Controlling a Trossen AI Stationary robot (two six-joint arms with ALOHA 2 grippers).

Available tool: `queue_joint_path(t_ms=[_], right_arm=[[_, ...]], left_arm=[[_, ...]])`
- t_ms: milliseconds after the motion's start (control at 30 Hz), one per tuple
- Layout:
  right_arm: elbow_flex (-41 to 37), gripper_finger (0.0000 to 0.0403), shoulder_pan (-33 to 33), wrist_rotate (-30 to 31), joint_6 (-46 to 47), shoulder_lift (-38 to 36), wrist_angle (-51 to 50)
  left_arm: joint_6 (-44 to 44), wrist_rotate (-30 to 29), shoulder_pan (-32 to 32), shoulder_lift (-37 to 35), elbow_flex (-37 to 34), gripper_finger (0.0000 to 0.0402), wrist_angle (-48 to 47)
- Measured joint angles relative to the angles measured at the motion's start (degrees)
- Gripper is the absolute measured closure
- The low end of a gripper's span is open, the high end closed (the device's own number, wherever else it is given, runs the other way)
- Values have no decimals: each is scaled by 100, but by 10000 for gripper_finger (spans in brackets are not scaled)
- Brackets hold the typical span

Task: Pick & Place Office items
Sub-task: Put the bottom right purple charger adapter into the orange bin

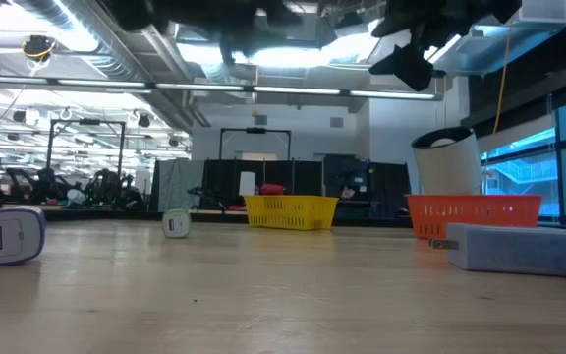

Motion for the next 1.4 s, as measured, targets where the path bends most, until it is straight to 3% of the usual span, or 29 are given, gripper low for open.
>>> queue_joint_path(t_ms=[200,433,600,733,1033,1200,1400], right_arm=[[0,131,110,68,-278,29,-261],[-2,131,762,549,-680,31,-330],[-2,133,1588,1445,-618,32,-370],[-2,139,2343,2280,31,230,-399],[-2,140,3930,2432,1723,1714,-402],[-4,140,4470,2502,1794,2565,-410],[-4,139,4596,2652,1752,3045,-369]], left_arm=[[-141,-5,-597,-646,0,173,13],[-95,-2,-1256,-932,0,171,2],[233,-2,-1594,-934,0,174,-25],[385,2,-1881,-934,0,173,-88],[160,646,-2668,-934,0,169,-535],[155,611,-2940,-934,0,169,-882],[301,599,-3119,-934,0,169,-949]])
